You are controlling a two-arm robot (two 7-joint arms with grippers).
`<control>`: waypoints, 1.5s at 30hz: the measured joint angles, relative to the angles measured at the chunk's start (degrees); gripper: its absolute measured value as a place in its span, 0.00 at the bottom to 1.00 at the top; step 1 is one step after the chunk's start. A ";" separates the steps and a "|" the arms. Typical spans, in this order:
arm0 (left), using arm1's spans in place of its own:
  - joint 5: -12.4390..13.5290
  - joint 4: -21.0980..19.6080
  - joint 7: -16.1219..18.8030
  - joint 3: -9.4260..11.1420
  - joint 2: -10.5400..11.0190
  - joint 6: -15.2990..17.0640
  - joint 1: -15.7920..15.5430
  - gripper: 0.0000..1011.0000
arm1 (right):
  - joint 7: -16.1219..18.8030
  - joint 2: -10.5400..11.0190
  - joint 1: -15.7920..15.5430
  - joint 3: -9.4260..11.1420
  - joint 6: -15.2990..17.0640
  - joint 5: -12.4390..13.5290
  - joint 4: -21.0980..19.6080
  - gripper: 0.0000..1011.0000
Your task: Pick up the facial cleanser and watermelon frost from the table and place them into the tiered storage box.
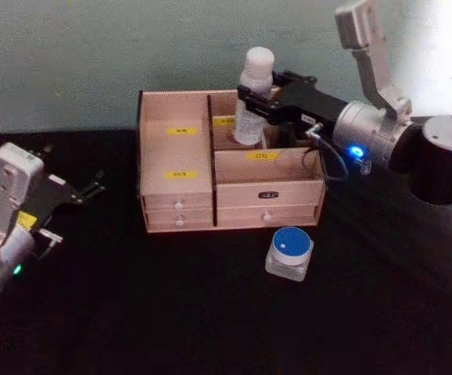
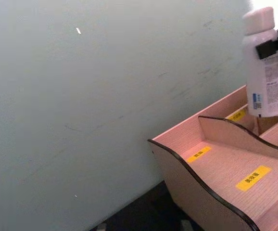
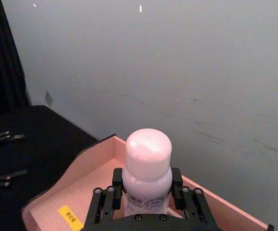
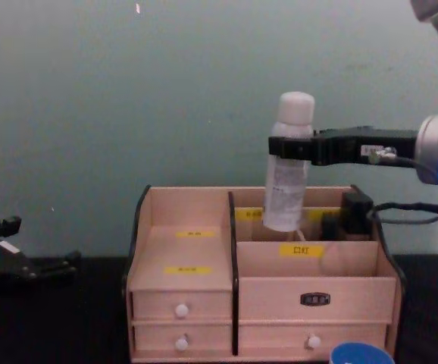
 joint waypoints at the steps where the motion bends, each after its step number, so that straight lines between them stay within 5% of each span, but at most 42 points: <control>1: 0.00 0.00 0.00 0.00 0.00 0.00 0.00 0.99 | 0.02 -0.21 0.24 -0.07 -0.06 -0.04 0.47 0.58; 15: 0.00 0.00 0.00 0.00 0.00 0.00 0.00 0.99 | 0.67 -2.20 2.13 -0.95 -1.17 -1.07 5.41 0.58; 45: 0.00 0.00 0.00 0.00 0.00 0.00 0.00 0.99 | 0.47 -3.79 1.07 -0.93 -0.74 -2.90 9.11 0.58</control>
